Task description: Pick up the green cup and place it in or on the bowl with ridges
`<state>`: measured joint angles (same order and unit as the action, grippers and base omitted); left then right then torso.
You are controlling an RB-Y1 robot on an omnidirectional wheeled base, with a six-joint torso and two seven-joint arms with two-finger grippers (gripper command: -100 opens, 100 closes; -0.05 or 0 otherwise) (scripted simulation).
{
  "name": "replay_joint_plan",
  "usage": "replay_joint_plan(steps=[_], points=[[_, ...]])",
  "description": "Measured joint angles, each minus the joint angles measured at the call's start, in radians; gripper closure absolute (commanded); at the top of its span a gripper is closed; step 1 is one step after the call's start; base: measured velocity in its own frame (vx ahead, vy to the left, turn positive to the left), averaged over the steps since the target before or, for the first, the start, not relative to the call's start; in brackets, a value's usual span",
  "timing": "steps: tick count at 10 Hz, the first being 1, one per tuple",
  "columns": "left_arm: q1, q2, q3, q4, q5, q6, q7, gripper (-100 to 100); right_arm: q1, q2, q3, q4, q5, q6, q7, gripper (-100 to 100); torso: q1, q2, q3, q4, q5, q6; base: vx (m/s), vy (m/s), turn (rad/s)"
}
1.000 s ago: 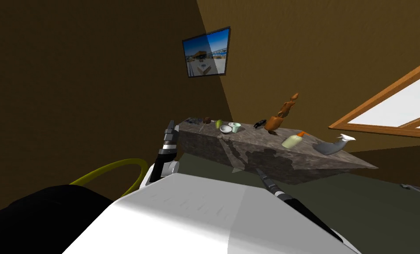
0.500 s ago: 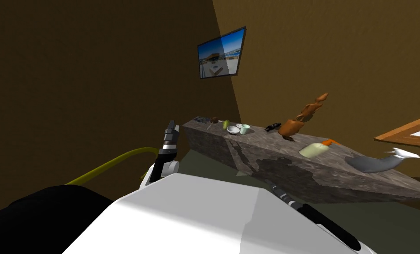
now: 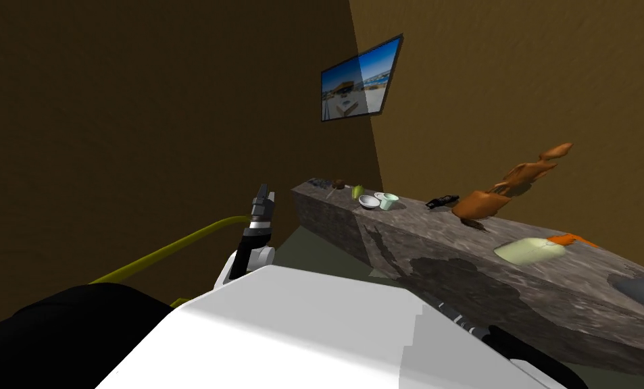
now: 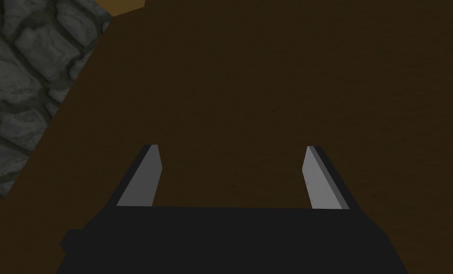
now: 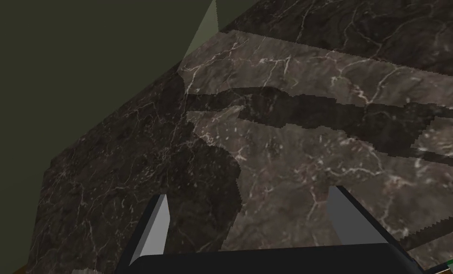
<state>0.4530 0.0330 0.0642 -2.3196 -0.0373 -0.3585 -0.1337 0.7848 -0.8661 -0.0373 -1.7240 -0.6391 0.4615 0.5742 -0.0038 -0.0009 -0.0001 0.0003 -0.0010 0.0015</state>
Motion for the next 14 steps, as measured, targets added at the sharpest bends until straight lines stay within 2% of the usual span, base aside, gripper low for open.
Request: replay_joint_plan(steps=[1,3,7,8,10,12,13,14], points=[[0.000,0.000,0.000,0.000,0.000,0.000,0.000,0,0.012,-0.030,-0.019,0.008,-0.023,0.032,0.015,-100,0.000,0.000,0.000,0.000,0.000,-0.002,-0.010,0.007,0.285],[0.000,0.000,0.000,0.000,0.000,0.000,0.000,0,0.009,-0.055,-0.035,0.038,-0.040,0.102,0.048,-100,0.000,-0.001,0.000,0.000,0.000,-0.002,-0.008,0.010,0.303],[0.000,0.000,0.000,0.000,0.000,0.000,0.000,0,-0.005,-0.166,-0.059,0.152,-0.147,0.220,0.137,-100,0.000,-0.002,-0.001,0.000,0.000,-0.001,0.000,0.005,0.306],[0.000,0.000,0.000,0.000,0.000,0.000,0.000,0,-0.005,-0.182,-0.064,0.172,-0.158,0.250,0.151,-100,0.000,-0.002,-0.001,0.000,0.000,0.000,0.007,0.001,0.374],[0.000,0.000,0.000,0.000,0.000,0.000,0.000,0,-0.004,-0.233,-0.078,0.234,-0.212,0.293,0.204,-100,-0.001,-0.002,-0.001,0.000,0.000,0.000,0.005,-0.006,0.136],[0.000,0.000,0.000,0.000,0.000,0.000,0.000,0,-0.004,-0.265,-0.091,0.249,-0.228,0.344,0.211,-100,0.000,-0.002,-0.001,0.000,0.000,-0.002,0.007,-0.005,0.278],[0.000,0.000,0.000,0.000,0.000,0.000,0.000,0,-0.007,-0.282,-0.096,0.272,-0.246,0.366,0.228,-100,-0.001,-0.002,-0.001,0.000,0.000,0.000,0.009,-0.011,0.317],[0.000,0.000,0.000,0.000,0.000,0.000,0.000,0,0.000,-0.318,-0.116,0.293,-0.282,0.396,0.254,-100,-0.001,-0.002,-0.001,0.000,0.000,-0.001,0.009,-0.018,0.276]])
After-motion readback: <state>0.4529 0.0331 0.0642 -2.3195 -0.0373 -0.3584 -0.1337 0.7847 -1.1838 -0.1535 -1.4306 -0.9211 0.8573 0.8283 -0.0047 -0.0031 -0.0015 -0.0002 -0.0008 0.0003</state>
